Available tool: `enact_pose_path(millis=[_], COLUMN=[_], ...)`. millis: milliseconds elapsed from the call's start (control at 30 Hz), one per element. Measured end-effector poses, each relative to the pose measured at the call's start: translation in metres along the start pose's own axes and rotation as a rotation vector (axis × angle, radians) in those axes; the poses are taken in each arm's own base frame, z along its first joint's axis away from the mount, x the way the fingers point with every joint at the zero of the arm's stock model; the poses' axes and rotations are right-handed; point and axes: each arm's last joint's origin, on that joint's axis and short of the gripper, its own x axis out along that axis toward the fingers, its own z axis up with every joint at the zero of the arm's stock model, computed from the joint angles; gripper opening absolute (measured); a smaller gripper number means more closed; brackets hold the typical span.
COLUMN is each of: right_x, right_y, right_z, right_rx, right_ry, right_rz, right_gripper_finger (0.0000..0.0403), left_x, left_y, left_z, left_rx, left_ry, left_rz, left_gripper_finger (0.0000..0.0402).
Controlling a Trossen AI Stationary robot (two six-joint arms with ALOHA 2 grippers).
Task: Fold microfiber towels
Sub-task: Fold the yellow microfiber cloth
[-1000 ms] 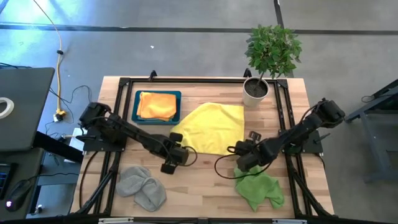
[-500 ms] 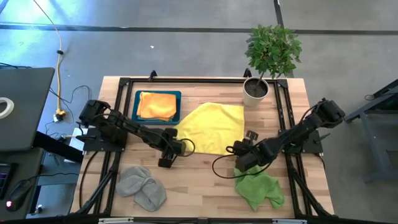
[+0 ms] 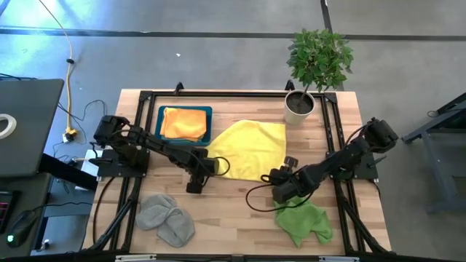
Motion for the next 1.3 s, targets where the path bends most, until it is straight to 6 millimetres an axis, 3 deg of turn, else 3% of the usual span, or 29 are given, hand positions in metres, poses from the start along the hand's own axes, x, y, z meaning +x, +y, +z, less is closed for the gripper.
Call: enact_pose_path(millis=[233, 467, 867, 1000, 1200, 1300], right_x=[0.001, 0.013, 0.035, 0.035, 0.036, 0.036], right_y=[0.003, 0.005, -0.001, -0.001, -0.002, -0.002], right_z=[-0.002, -0.004, -0.003, -0.004, -0.005, -0.005], right_rx=[-0.019, -0.053, -0.082, -0.081, -0.084, -0.077], right_ry=[0.061, 0.096, 0.164, 0.171, 0.179, 0.179], right_rz=[0.083, 0.05, -0.029, -0.031, -0.027, -0.032], right_gripper_finger=[0.0138, 0.0138, 0.0135, 0.0108, 0.0018, 0.0009], left_x=[0.0, 0.001, 0.001, 0.0, -0.003, -0.01], left_y=[0.006, 0.01, 0.011, 0.01, 0.01, 0.007], left_z=[0.0, 0.0, 0.0, 0.0, 0.001, 0.003], left_rx=[-0.022, -0.035, -0.043, -0.072, -0.118, -0.125], left_ry=[0.003, 0.005, 0.007, 0.007, -0.004, 0.005], left_rz=[-0.001, -0.021, -0.044, -0.044, -0.045, -0.05], left_gripper_finger=[0.0073, 0.0009, 0.0002, 0.0002, 0.0001, 0.0001])
